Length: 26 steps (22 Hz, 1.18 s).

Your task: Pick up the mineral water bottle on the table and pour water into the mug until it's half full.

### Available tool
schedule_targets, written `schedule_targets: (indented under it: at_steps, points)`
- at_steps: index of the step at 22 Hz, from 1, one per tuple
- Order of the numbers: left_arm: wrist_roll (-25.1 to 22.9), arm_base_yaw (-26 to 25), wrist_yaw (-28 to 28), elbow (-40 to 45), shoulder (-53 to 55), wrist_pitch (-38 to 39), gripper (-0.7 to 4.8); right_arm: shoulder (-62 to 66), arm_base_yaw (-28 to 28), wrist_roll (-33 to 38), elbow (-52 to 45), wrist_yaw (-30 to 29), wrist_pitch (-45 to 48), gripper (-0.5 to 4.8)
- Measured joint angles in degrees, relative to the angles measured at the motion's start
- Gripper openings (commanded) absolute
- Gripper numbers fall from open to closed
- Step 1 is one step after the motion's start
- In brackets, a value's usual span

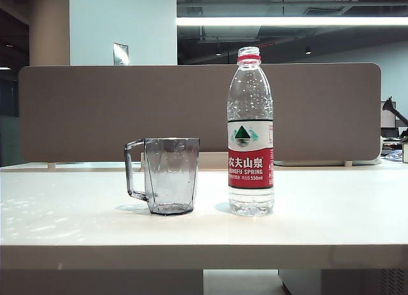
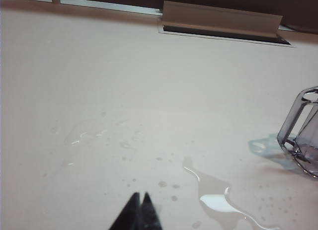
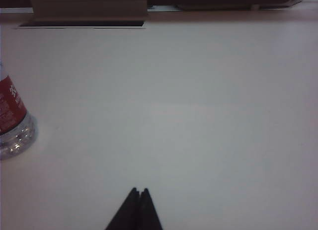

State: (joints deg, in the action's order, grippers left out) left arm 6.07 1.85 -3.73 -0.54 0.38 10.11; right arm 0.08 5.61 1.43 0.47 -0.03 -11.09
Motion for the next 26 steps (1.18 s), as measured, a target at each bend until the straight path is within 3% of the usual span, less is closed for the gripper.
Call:
schedule_targets:
  at_steps: [14, 16, 21, 26]
  points:
    - [0.0, 0.28, 0.02, -0.09, 0.15, 0.2, -0.05, 0.0, 0.0, 0.0, 0.0, 0.0, 0.0, -0.06]
    - [0.0, 1.7, 0.09, -3.04, 3.87, 4.44, -0.05, 0.0, 0.0, 0.0, 0.0, 0.0, 0.0, -0.05]
    - [0.0, 7.89, 0.04, -19.71, 17.84, 19.93, -0.05, 0.0, 0.0, 0.0, 0.0, 0.0, 0.0, -0.05]
    - [0.0, 13.94, 0.07, -28.79, 22.23, 21.33, -0.05, 0.0, 0.0, 0.0, 0.0, 0.0, 0.0, -0.05]
